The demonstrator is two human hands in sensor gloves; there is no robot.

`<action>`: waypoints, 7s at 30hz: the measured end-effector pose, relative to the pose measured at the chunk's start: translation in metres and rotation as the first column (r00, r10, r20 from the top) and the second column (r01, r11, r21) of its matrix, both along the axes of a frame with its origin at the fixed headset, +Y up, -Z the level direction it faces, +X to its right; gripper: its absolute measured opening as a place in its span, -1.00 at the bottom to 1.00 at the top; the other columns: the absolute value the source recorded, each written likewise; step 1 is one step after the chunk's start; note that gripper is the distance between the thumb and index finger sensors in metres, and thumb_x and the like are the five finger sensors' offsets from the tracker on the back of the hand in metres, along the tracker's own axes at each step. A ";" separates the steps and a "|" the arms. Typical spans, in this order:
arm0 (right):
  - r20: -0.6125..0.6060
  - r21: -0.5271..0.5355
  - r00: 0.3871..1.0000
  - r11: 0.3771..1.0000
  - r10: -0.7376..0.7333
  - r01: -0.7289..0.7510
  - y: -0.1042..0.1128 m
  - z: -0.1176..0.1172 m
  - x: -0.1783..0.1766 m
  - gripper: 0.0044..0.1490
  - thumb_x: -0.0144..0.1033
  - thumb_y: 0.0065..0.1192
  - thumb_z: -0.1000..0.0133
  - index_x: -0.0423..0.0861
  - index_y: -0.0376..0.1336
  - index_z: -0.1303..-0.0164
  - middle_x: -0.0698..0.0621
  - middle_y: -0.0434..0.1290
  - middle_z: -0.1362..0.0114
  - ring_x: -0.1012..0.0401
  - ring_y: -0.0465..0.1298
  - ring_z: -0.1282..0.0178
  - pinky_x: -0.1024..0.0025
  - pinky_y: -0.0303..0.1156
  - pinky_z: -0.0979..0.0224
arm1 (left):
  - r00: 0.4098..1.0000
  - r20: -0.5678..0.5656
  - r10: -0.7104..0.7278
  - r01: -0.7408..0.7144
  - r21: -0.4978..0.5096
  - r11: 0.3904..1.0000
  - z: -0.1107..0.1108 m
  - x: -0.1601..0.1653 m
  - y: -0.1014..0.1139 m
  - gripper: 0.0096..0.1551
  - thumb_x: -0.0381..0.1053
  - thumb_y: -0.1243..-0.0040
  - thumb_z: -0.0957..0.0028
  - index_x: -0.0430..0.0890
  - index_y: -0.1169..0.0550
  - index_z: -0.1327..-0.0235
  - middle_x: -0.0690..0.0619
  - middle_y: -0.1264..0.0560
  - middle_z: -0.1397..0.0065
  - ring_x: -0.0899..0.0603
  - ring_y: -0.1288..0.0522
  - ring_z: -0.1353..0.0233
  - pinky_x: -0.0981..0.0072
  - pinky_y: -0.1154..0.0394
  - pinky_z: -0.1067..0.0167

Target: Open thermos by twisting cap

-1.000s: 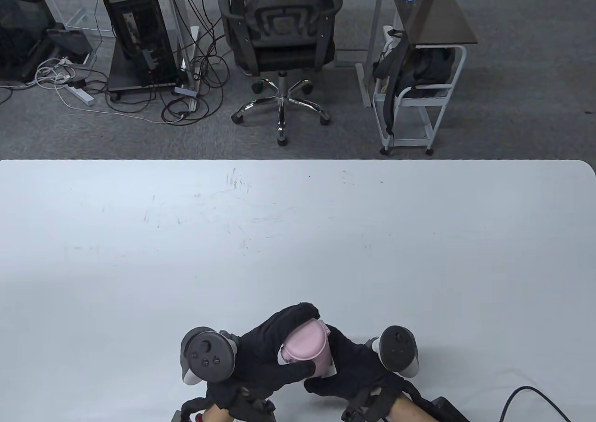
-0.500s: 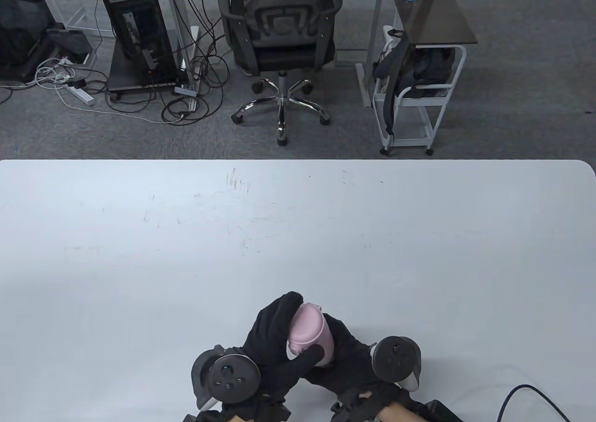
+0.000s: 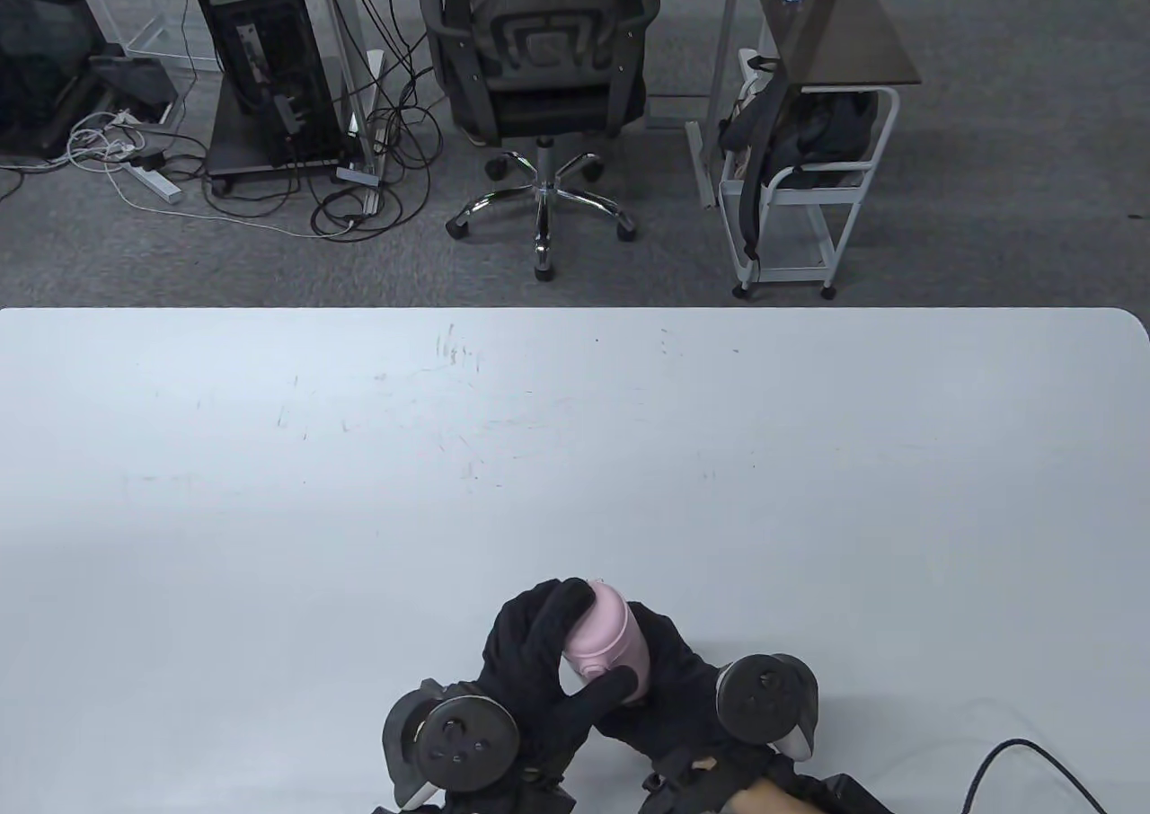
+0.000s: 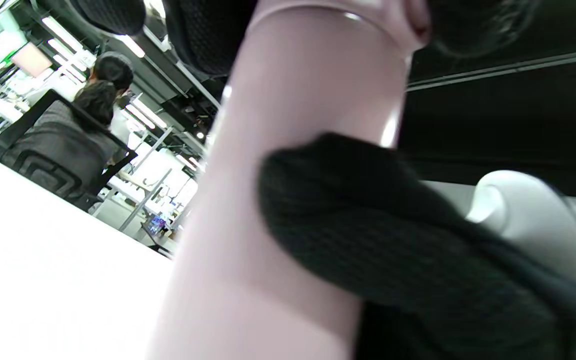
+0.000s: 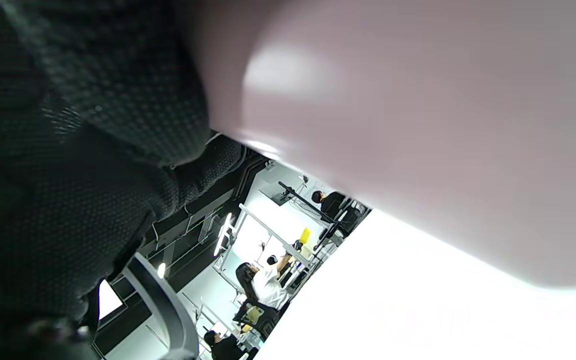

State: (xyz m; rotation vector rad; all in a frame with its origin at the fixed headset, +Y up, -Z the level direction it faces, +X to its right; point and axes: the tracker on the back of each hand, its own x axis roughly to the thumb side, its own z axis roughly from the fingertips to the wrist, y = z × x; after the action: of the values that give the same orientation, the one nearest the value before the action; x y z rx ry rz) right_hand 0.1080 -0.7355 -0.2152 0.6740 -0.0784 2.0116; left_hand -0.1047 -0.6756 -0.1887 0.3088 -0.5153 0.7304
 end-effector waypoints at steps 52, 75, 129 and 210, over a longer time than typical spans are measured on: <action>-0.297 -0.083 0.954 0.996 -0.046 0.022 -0.008 -0.007 -0.006 0.31 0.16 0.38 0.20 -0.39 -0.13 -0.42 -0.50 0.03 -0.42 -0.45 0.12 -0.35 -0.34 0.18 -0.31 | 0.973 0.194 -0.127 0.100 0.139 0.985 -0.007 -0.019 0.021 -0.03 0.40 -0.27 0.02 0.16 -0.20 -0.64 -0.02 -0.16 -0.67 -0.16 -0.44 -0.40 -0.14 -0.37 -0.47; -0.262 -0.109 0.962 0.993 -0.080 0.052 -0.008 -0.007 -0.003 0.29 0.16 0.37 0.18 -0.40 -0.12 -0.42 -0.51 0.04 -0.41 -0.46 0.13 -0.34 -0.35 0.18 -0.31 | 0.982 0.183 -0.053 0.039 0.079 0.996 -0.013 -0.024 0.014 0.15 0.54 -0.24 0.10 0.10 -0.12 -0.68 -0.06 -0.07 -0.72 -0.11 -0.39 -0.42 -0.07 -0.38 -0.44; -0.224 -0.123 0.972 0.991 -0.073 0.046 -0.008 -0.011 0.003 0.26 0.16 0.34 0.14 -0.41 -0.11 -0.41 -0.52 0.05 -0.40 -0.46 0.14 -0.32 -0.36 0.18 -0.30 | 0.989 0.146 -0.031 0.012 0.125 0.992 -0.012 -0.033 0.026 -0.07 0.24 -0.45 0.08 0.06 -0.33 -0.57 0.00 -0.39 -0.56 0.12 -0.75 0.22 0.35 -0.75 0.22; -0.313 -0.153 0.949 0.988 -0.037 -0.012 -0.011 -0.009 -0.003 0.23 0.16 0.34 0.11 -0.41 -0.09 -0.41 -0.52 0.06 -0.40 -0.46 0.15 -0.30 -0.37 0.18 -0.30 | 0.894 0.381 -0.237 0.240 0.040 0.970 -0.025 -0.035 0.021 -0.03 0.23 -0.38 -0.06 0.10 -0.16 -0.66 -0.07 -0.26 -0.69 -0.15 -0.55 -0.47 -0.03 -0.54 -0.37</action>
State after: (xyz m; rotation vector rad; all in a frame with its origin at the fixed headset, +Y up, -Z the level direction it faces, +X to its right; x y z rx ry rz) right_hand 0.1047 -0.7465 -0.2241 0.8835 0.2588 1.8512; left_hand -0.1400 -0.6547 -0.2134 0.0884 -0.9064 0.5525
